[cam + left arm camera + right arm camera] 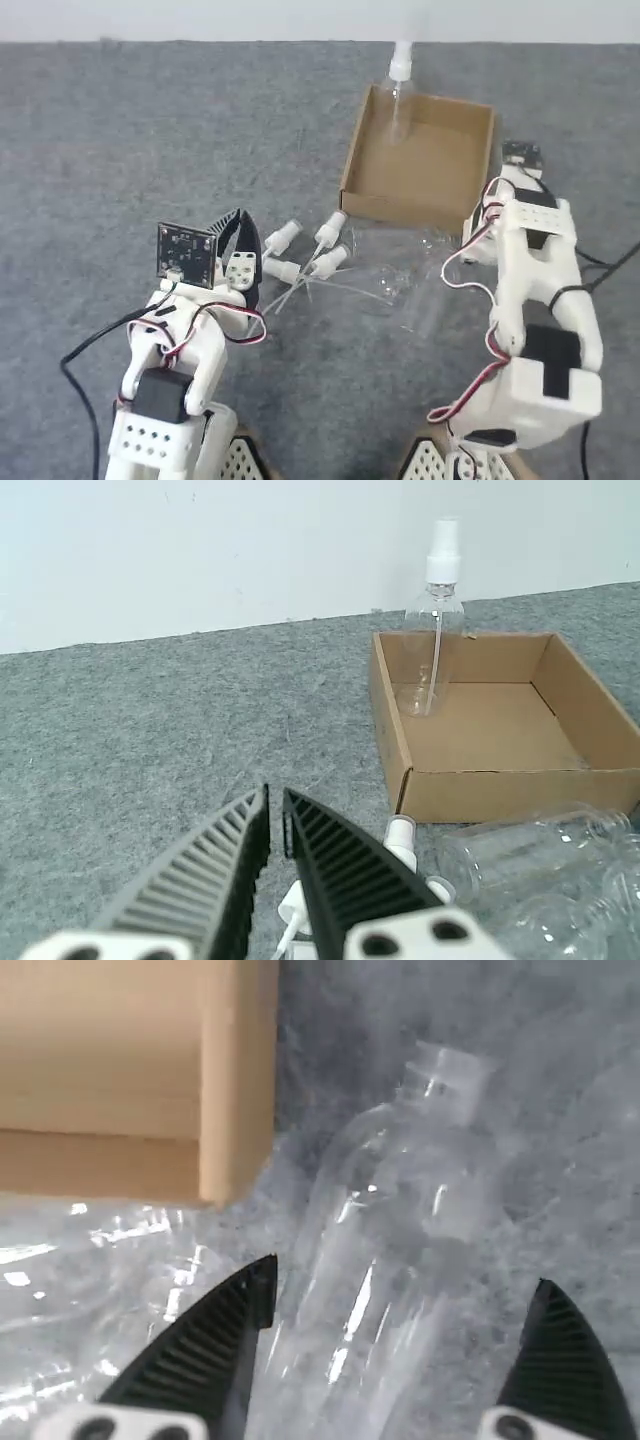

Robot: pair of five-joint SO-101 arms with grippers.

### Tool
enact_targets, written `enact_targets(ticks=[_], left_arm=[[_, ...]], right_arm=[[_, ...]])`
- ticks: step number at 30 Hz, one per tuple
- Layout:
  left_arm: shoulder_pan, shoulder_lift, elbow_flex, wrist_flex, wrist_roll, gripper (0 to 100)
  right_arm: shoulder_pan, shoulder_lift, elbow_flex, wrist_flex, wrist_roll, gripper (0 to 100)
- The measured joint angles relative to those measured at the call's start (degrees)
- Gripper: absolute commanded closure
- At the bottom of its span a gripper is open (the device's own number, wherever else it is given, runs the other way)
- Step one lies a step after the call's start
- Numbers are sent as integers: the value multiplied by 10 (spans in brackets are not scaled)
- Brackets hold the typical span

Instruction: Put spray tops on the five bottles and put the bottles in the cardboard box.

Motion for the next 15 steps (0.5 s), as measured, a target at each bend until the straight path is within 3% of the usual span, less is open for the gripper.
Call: enact_targets(ticks=[9, 15], left_arm=[[0, 0, 0, 0, 0, 989], [0, 0, 0, 0, -1, 989]], right_arm=[[56, 4, 0, -1, 1, 873], [115, 4, 0, -1, 137, 970]])
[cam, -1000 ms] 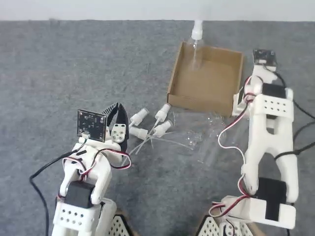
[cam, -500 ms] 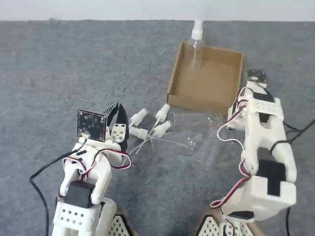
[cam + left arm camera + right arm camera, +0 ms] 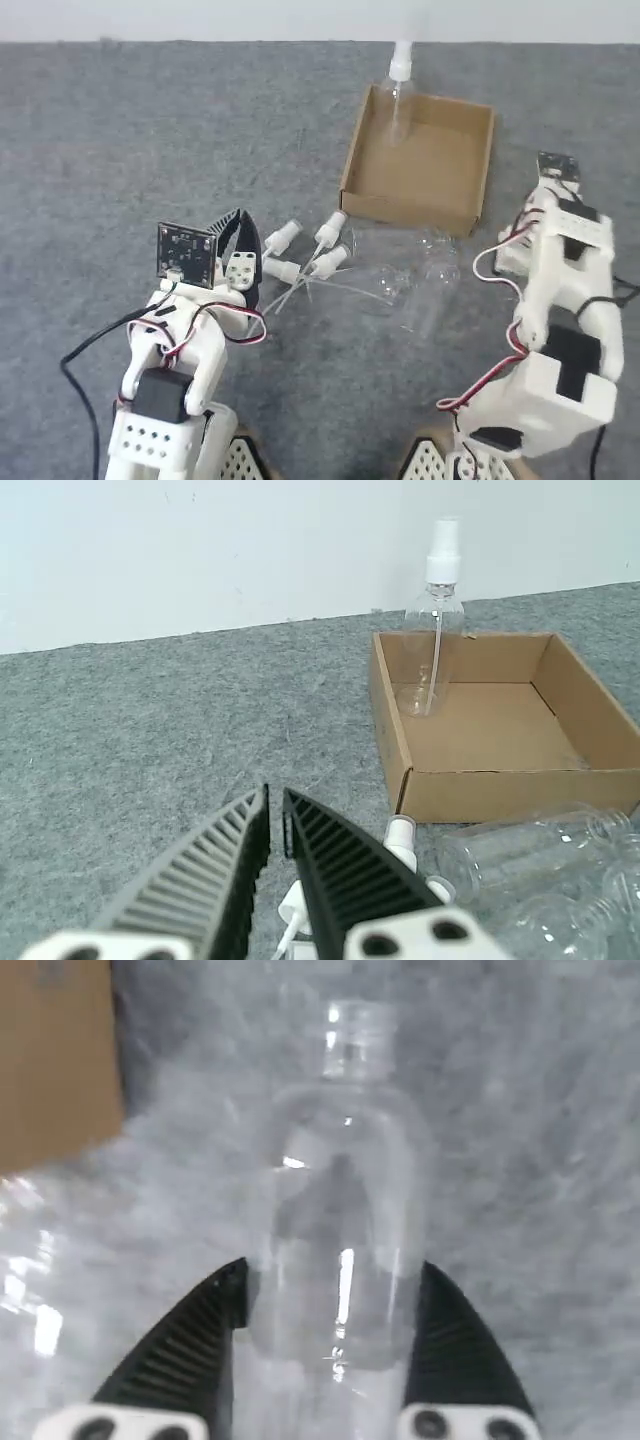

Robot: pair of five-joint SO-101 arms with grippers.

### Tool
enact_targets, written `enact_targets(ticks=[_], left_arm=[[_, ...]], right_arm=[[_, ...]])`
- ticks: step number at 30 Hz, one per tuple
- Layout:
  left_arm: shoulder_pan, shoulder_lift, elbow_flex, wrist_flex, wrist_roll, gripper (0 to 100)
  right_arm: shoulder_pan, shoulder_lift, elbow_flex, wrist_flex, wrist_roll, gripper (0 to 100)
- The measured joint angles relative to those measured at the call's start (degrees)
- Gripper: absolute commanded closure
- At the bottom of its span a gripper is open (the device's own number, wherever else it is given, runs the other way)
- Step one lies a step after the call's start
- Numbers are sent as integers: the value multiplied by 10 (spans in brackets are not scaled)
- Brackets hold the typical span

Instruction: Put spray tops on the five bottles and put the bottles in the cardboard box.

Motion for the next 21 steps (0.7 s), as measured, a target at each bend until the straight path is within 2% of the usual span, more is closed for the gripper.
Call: enact_targets(ticks=[5, 9, 14, 21], left_arm=[[0, 0, -11, 20, -35, 989], [0, 27, -49, 47, -62, 989], [0, 183, -135, 64, -105, 984], [-1, 481, -311, 126, -193, 855]], right_arm=[[47, 0, 0, 3, 151, 972], [87, 0, 0, 24, 236, 972], [131, 0, -1, 43, 327, 972], [174, -1, 10, 45, 436, 972]])
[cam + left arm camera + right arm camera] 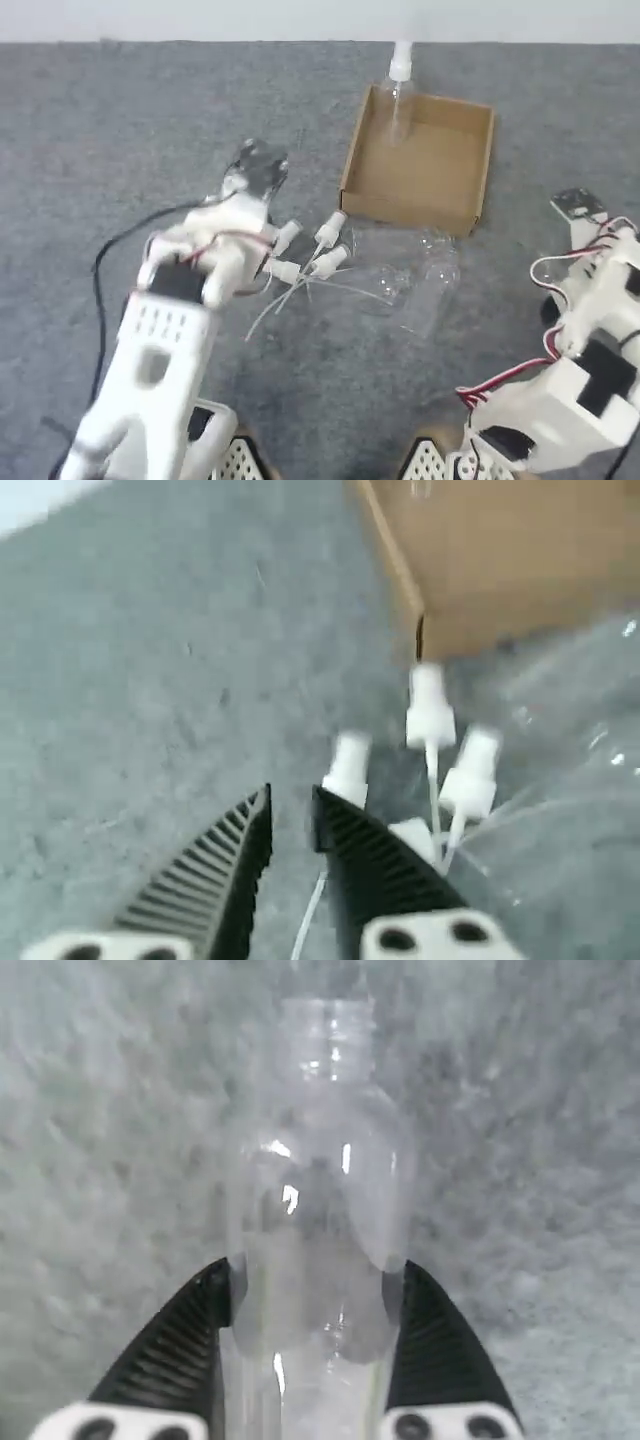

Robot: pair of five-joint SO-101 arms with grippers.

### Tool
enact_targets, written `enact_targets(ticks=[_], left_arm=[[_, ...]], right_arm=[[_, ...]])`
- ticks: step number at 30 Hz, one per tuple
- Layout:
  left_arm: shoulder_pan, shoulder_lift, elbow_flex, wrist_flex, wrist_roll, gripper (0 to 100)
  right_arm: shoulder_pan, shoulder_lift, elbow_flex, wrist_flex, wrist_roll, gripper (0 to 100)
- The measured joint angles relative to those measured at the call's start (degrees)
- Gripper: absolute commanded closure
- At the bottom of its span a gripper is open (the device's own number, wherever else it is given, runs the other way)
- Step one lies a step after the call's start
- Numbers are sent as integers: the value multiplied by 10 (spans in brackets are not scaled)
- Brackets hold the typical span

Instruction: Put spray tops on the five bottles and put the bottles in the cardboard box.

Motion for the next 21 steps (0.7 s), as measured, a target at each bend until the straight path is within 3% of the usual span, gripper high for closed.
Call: enact_targets(ticks=[4, 10, 21], left_arm=[[0, 161, -70, 0, -31, 852], [0, 354, -179, 0, -34, 852], [0, 561, -323, 0, -56, 855]], right_arm=[[13, -30, 41, -11, 54, 972], [20, -98, 127, -76, 64, 971], [25, -111, 142, -78, 64, 971]])
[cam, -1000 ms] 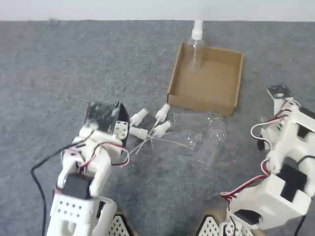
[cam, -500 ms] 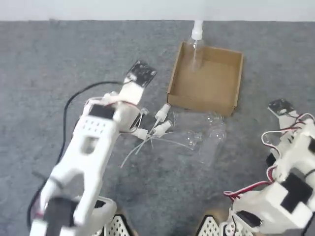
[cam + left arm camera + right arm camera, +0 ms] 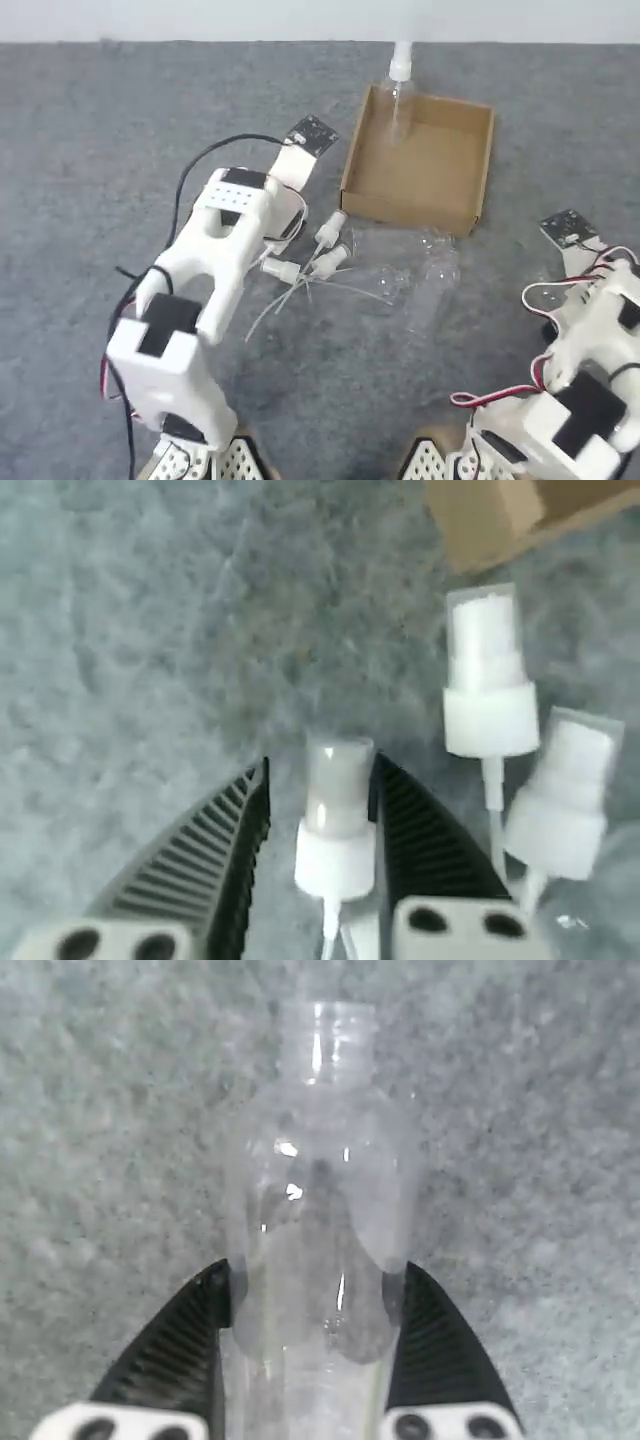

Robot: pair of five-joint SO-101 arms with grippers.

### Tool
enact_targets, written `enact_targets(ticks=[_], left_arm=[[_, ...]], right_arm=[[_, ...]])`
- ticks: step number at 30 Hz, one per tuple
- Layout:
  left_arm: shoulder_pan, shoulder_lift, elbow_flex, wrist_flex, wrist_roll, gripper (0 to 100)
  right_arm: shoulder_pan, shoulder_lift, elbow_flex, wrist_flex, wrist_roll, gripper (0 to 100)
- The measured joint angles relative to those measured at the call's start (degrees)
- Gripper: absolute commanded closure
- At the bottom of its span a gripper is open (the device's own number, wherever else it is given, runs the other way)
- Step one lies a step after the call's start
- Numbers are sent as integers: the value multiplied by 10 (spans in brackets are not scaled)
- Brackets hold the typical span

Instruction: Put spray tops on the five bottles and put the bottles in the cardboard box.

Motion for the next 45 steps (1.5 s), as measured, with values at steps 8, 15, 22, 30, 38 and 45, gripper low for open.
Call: enact_targets(ticks=[8, 15, 22, 30, 38, 45], left_arm=[[1, 40, -14, -1, -1, 970], [-7, 35, -14, 8, -1, 991], [-37, -140, 65, 10, 54, 991], [-28, -425, 246, 11, 149, 991], [-25, -541, 326, 11, 214, 990], [-26, -603, 427, -47, 215, 990]], right_arm=[[0, 0, 0, 0, 0, 971], [0, 0, 0, 0, 0, 970], [0, 0, 0, 0, 0, 970], [0, 0, 0, 0, 0, 970], [0, 0, 0, 6, 0, 971], [0, -3, 0, 18, -59, 970]])
